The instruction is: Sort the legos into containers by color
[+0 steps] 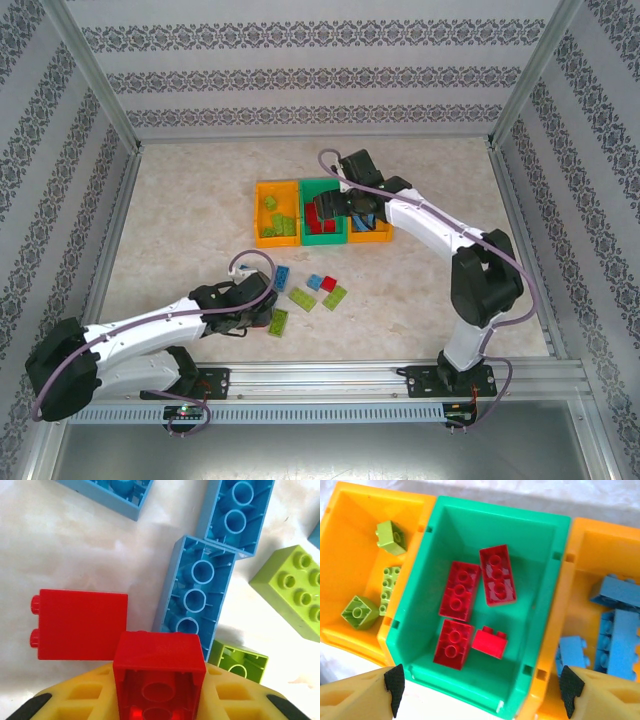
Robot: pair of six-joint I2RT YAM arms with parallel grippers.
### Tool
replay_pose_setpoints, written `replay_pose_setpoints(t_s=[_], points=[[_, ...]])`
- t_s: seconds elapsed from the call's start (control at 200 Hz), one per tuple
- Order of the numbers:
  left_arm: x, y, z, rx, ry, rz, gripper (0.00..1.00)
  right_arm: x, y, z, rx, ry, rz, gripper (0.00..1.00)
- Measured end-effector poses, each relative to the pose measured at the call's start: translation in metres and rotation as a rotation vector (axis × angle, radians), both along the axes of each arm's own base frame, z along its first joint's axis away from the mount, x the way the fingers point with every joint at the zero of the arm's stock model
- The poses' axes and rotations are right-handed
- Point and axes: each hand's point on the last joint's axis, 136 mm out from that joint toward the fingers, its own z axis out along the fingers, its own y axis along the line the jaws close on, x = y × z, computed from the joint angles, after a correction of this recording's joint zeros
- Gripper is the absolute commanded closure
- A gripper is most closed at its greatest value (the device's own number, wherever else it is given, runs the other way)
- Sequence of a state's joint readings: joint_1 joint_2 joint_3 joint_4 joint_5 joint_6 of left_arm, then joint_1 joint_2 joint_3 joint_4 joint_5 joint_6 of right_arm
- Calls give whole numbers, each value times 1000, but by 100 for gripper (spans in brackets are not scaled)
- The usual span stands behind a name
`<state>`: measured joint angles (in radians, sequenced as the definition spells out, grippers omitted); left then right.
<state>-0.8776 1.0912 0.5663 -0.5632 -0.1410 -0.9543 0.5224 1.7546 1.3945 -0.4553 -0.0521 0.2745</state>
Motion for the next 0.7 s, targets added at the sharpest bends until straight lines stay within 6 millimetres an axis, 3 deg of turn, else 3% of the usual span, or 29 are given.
replay_pose_setpoints(t_s=[0.13, 0.315, 0.48, 0.699], points=[[13, -9, 25, -6, -56, -23, 71, -18, -15, -5, -18, 0, -5, 16], [53, -38, 82, -22, -184, -91, 70, -61, -33, -25, -50, 7, 38, 16], [112, -58, 113, -25, -242, -121, 72, -107, -28, -48, -91, 13, 150, 16], [198, -86, 118, -92, -242, -140, 73, -141, -27, -73, -82, 12, 211, 17]])
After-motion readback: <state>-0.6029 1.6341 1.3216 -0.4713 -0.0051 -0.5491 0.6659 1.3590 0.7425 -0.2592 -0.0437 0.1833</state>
